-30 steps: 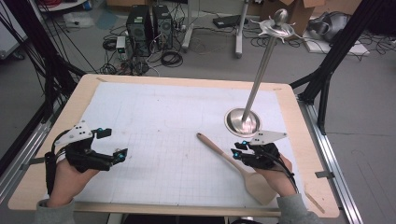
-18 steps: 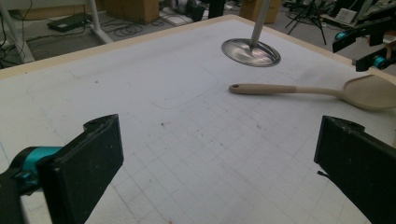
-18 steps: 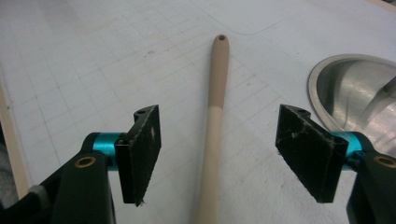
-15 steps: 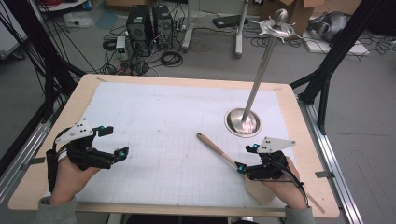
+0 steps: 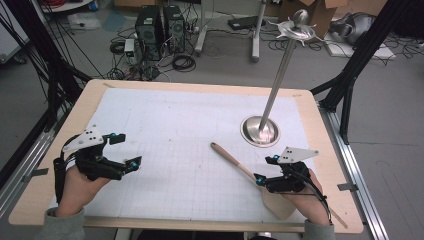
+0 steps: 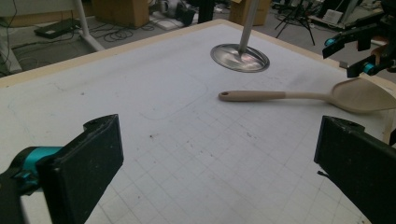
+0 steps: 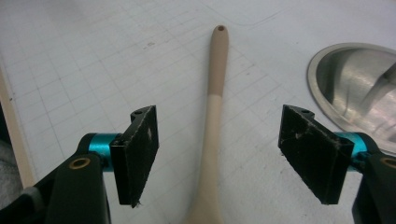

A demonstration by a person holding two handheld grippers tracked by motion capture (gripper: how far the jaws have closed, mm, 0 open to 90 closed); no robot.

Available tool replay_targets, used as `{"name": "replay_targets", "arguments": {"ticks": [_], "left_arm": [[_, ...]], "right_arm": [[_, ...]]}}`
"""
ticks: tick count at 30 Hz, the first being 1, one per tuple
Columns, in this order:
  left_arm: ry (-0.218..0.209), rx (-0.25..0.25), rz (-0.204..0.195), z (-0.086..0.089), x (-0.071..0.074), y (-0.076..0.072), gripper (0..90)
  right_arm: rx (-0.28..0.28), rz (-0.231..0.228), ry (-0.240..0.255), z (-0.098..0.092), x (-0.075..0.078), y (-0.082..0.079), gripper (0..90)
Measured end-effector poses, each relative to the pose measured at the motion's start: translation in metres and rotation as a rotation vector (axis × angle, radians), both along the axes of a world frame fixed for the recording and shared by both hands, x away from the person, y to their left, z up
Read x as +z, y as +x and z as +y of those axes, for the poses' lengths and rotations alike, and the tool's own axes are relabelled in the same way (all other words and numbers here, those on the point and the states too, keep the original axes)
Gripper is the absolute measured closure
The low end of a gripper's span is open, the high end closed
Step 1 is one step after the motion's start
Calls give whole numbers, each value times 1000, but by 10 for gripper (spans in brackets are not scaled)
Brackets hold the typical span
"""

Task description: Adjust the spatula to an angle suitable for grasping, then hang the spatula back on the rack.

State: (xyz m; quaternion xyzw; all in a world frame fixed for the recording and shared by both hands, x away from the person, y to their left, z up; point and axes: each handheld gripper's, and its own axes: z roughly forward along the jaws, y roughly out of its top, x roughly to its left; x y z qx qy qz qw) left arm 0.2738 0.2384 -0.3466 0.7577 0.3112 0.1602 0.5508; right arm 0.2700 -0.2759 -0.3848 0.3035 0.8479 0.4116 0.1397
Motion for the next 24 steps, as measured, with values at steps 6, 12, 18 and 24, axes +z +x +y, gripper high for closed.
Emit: {"name": "replay_targets", "arguments": {"ticks": [6,12,18,24], "left_arm": [[1,-4,-7,-3,2,-4,17],[10,-18,-2,-4,0,-2,17],[7,-3,-4,-2,1,-5,17],[12,-1,-2,-2,0,-5,17]], "right_arm": [[9,31,-31,4,-12,6,281],[-1,41,-41,4,-17,9,281],[4,36,-34,7,-18,11,279],[24,52,-62,13,-21,12,271]]}}
